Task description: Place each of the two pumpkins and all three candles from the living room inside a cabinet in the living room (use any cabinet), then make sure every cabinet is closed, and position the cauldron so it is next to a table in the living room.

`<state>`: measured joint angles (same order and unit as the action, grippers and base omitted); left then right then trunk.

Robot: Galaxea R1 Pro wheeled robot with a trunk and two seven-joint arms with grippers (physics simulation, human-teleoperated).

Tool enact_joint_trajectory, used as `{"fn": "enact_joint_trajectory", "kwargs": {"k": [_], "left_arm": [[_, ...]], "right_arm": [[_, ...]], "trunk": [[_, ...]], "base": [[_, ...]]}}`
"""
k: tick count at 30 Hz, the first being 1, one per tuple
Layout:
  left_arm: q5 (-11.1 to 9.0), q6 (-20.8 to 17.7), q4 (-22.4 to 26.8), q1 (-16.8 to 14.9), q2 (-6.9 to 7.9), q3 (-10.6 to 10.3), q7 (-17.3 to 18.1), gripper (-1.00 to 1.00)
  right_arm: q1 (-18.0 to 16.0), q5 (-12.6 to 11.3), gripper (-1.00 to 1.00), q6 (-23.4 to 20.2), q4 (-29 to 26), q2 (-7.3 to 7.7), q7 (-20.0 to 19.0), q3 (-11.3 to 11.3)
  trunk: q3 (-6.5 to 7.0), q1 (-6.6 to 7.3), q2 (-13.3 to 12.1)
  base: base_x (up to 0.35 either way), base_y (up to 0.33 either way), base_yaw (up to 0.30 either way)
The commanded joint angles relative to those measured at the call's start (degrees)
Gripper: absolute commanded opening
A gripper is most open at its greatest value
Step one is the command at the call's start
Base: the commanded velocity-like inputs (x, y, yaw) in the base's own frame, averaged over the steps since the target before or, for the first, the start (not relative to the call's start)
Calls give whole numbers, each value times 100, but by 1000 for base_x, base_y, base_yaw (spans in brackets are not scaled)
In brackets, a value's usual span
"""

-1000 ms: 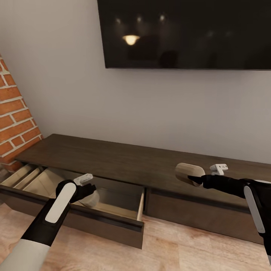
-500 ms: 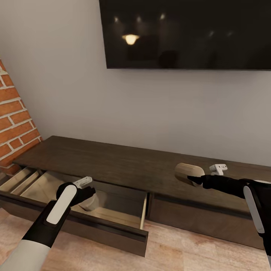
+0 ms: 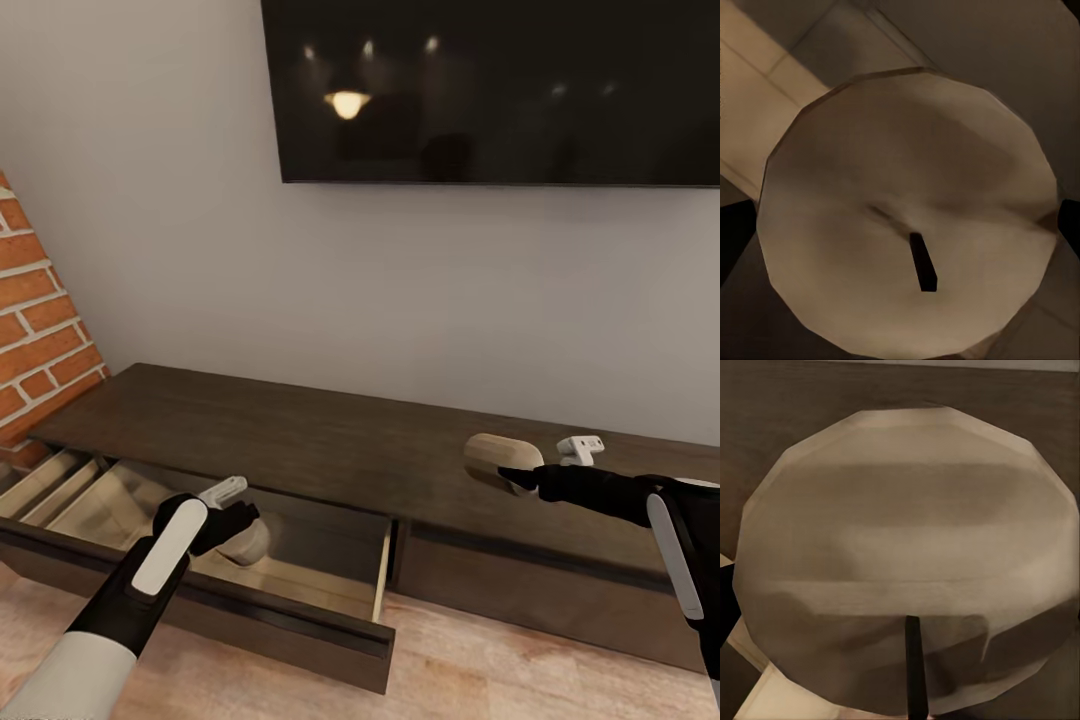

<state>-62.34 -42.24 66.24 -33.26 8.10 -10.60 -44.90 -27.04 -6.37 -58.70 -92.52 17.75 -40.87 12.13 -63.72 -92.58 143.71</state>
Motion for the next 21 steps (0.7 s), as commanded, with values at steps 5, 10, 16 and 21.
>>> {"fn": "enact_joint_trajectory", "kwargs": {"k": [5,10,16,21], "left_arm": [[12,35,-112,-13,-2,-3,10,-100],[12,98,-225,-14,-2,-3,15,-100],[12,146,-269,-7,3,-9,16,-100],[13,273,-663,-12,2,-12,155,-100]], "right_arm": [[1,-4,-100,2,1,4,0,0],[4,-3,-100,-1,2,1,0,-4],[5,3,-100,-1,3,0,2,-8],[5,28,-100,3,6,2,7,-30]], "trunk": [[0,0,0],[0,0,0],[0,0,0],[0,0,0]], "base": [[19,0,0],[9,0,0],[191,0,0],[63,0,0]]}}
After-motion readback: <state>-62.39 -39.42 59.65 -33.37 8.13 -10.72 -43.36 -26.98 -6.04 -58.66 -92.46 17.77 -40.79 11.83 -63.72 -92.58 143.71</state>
